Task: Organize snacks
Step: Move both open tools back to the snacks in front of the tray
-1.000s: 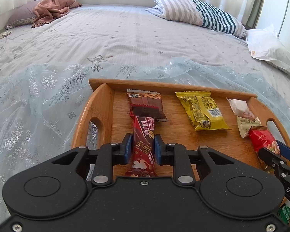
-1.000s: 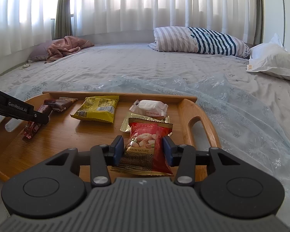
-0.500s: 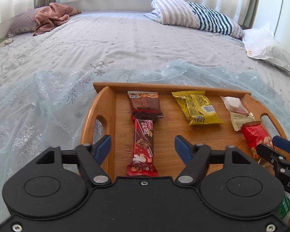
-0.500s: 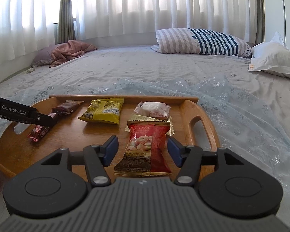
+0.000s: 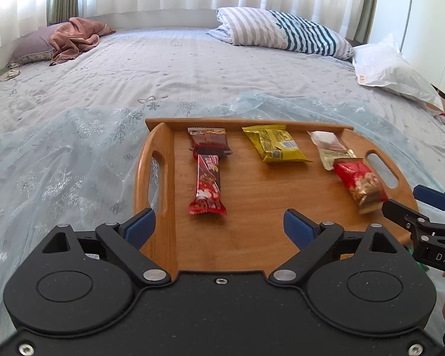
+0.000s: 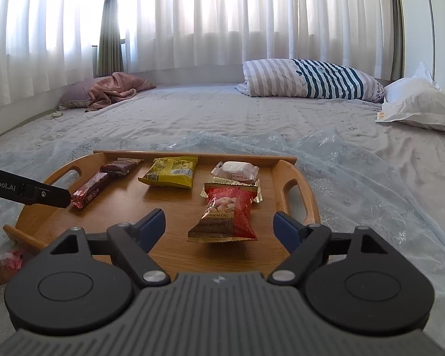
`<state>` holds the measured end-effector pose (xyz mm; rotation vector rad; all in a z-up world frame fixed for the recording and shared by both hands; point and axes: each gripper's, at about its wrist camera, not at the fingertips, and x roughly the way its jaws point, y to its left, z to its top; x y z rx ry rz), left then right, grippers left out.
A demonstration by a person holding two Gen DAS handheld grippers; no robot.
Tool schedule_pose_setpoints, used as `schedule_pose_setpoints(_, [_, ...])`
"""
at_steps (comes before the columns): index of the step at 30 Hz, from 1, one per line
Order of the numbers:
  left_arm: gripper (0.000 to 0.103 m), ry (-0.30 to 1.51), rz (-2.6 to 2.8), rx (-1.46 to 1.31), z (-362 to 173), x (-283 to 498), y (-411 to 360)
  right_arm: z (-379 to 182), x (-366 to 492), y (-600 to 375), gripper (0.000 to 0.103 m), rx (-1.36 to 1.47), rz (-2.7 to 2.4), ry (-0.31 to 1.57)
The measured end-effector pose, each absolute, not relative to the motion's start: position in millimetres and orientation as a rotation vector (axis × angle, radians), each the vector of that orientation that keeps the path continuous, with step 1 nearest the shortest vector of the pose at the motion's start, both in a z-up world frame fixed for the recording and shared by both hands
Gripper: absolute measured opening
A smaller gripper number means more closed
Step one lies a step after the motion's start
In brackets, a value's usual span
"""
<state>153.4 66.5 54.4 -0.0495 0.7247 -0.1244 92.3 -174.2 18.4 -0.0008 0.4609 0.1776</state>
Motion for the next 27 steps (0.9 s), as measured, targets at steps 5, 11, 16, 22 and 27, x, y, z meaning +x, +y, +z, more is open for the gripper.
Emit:
schedule_pose_setpoints(5, [0.095,0.699,-0.133,-0.027,60,123,68,17,69,-180,0.091,-0.011,0.175,0.446])
schedule_pose_setpoints(11, [0.097,0.667,-0.145,0.0,74,91,69,14,47,-189,0.094,0.004,0.163,0.437])
schedule_pose_setpoints(16, [0.097,0.641,-0.149,-0.02,92,68,76,14,33,-196,0.095,0.0,0.158,0.428])
schedule_pose_setpoints(22, [0.099,0.624,-0.149,-0.022,104,43,75,12,22,-197,0.095,-0.019,0.152,0.411])
schedule_pose_setpoints(27, [0.099,0.632,-0.146,-0.042,103,24,73,9,13,-196,0.095,-0.053,0.144,0.398])
